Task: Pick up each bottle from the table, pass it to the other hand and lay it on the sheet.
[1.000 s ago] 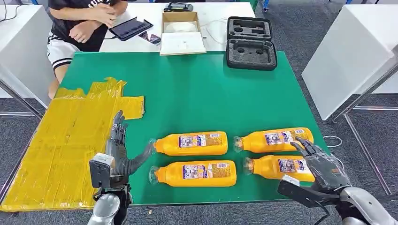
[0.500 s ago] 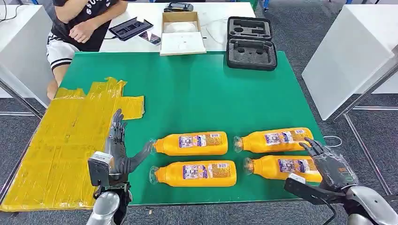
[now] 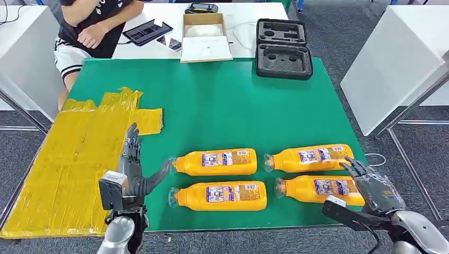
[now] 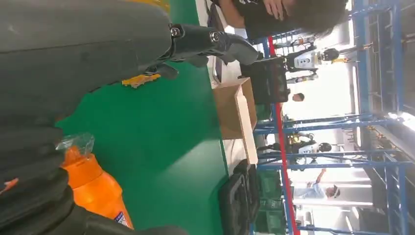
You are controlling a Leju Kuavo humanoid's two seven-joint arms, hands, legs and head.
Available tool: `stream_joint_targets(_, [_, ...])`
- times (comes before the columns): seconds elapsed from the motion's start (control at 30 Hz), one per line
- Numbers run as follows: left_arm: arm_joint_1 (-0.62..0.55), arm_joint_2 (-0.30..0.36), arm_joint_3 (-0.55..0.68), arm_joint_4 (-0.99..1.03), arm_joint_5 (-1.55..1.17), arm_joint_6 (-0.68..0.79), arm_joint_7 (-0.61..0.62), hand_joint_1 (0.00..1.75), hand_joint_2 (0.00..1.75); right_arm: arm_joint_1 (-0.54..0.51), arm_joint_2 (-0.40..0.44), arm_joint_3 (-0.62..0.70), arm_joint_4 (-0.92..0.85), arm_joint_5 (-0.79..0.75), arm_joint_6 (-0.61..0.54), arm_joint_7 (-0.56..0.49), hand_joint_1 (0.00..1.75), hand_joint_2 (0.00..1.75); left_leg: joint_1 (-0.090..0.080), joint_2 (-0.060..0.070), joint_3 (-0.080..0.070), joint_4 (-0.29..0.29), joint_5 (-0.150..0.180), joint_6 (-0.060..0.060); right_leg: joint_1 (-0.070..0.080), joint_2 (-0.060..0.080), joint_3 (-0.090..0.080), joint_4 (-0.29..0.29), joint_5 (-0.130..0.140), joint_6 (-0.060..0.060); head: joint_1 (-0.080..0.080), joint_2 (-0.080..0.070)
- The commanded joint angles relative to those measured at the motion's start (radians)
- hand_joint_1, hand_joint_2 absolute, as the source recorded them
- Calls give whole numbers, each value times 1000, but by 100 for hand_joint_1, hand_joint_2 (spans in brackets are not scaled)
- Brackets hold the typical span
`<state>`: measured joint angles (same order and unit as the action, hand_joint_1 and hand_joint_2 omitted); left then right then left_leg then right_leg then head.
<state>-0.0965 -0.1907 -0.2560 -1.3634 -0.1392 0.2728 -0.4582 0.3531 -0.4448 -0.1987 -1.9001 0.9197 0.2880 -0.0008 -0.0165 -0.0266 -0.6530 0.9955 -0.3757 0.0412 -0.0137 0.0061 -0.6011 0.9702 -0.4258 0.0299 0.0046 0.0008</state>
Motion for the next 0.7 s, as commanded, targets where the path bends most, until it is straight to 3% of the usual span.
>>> stream_joint_targets(0.03, [-31,19,8,55,1,-1,2,0,175,-29,34,-1,49,-1,6,-3,0,175,1,2,5,0,-2,-3,1,0,6,-2,-1,-1,0,0])
stream_joint_targets(0.7, [-31,19,8,55,1,-1,2,0,175,-29,34,-1,49,-1,6,-3,0,175,1,2,6,0,-2,-3,2,0,6,-2,-2,-1,0,0])
